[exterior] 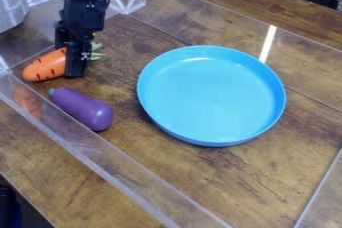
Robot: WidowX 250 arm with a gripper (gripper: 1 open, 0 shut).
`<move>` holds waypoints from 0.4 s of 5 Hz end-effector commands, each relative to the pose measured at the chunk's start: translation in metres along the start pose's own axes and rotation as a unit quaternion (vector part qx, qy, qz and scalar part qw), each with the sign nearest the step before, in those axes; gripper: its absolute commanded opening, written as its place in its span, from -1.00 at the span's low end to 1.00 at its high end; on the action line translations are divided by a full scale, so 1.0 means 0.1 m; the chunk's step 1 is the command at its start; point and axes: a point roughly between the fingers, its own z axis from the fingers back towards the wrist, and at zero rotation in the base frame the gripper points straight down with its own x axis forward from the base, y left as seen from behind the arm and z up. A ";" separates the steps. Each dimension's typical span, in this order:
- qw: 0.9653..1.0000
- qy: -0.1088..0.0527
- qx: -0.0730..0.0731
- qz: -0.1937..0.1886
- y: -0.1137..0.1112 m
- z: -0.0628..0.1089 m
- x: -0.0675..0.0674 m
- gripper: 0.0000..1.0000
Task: Put the carrot in the blue tray
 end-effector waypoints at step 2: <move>1.000 0.000 0.007 -0.025 -0.06 0.05 0.08 -1.00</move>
